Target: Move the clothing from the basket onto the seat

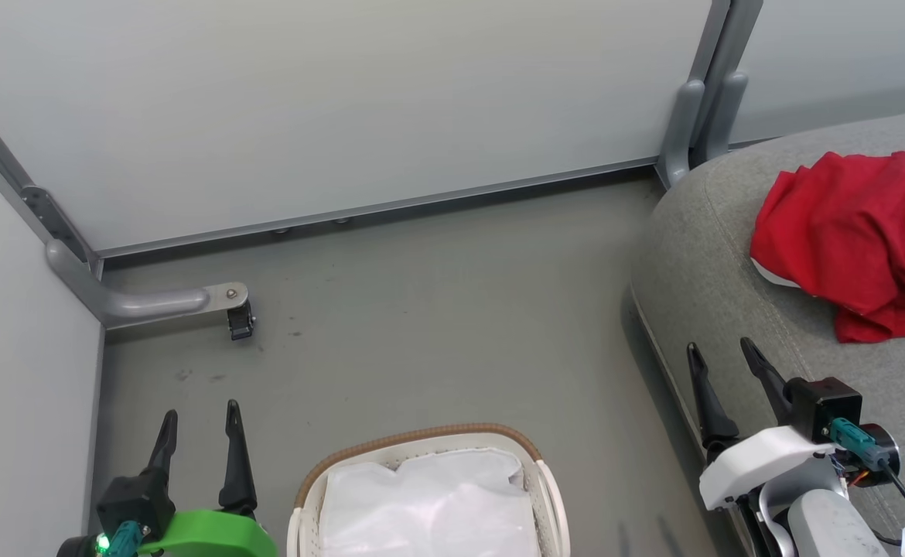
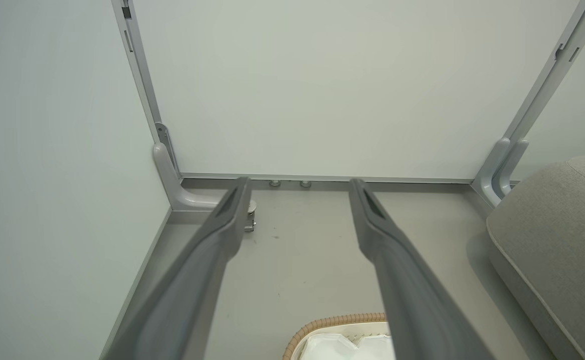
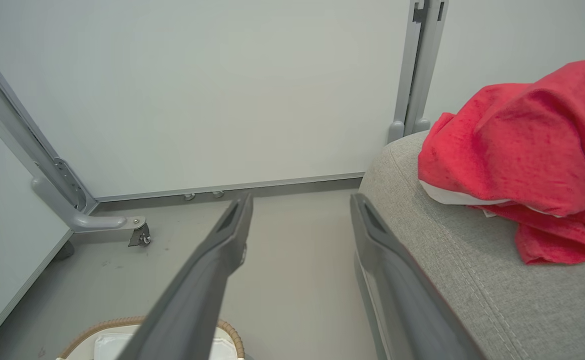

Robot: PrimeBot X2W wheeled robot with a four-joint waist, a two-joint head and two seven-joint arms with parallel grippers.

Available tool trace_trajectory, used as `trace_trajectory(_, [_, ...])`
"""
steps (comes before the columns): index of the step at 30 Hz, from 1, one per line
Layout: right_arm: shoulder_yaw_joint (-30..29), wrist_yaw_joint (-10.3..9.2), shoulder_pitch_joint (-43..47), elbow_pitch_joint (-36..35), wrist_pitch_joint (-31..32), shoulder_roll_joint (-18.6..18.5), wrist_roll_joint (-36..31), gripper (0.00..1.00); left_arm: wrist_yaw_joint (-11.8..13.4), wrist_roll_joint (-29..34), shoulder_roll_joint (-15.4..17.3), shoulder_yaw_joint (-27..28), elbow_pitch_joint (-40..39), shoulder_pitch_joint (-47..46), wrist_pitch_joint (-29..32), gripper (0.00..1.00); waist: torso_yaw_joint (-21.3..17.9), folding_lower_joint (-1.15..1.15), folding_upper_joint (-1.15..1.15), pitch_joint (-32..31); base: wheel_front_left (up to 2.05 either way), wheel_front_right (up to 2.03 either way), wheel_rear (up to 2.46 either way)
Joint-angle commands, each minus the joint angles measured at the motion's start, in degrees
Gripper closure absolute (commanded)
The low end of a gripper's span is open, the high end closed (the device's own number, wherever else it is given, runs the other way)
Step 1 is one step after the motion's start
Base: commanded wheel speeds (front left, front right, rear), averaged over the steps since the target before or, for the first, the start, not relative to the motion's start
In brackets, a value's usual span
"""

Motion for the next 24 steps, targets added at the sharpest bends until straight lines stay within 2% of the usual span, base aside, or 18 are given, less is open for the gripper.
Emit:
trace_trajectory(1, [0.0, -0.07, 0.7, 0.1, -0.1, -0.1, 0.1, 0.00, -0.2, -0.1, 0.1, 0.1, 0.0, 1.2, 0.0, 0.00, 0.1, 0.00, 0.00, -0.3, 0.00, 0.00, 0.00])
trace_trajectory(5, [0.1, -0.07, 1.0, 0.0, -0.1, -0.1, 0.1, 0.00, -0.7, -0.6, 0.1, -0.1, 0.0, 1.3, 0.0, 0.00, 0.2, 0.00, 0.00, -0.4, 0.00, 0.00, 0.00])
trace_trajectory(6, [0.1, 0.01, 0.0, 0.1, 0.0, 0.1, 0.1, 1.00, -0.6, -0.8, 0.0, -0.2, 0.3, 0.6, 0.0, 1.00, 0.2, 0.00, 0.00, -0.4, 0.00, 0.00, 0.00])
trace_trajectory(9, [0.1, 0.01, 0.6, 1.5, 0.2, 0.5, 0.2, 1.00, -0.6, -0.9, -0.2, -0.4, 1.8, 0.8, 0.1, 1.00, 0.2, 0.00, 0.00, -0.4, 0.00, 0.00, 0.00])
trace_trajectory(24, [-1.4, 0.00, 1.1, -0.5, 4.5, 0.4, 16.4, 1.00, -1.6, -16.5, -0.1, 1.4, 1.0, -0.8, 4.4, 1.00, 0.5, 0.00, 0.00, -0.6, 0.00, 0.00, 0.00])
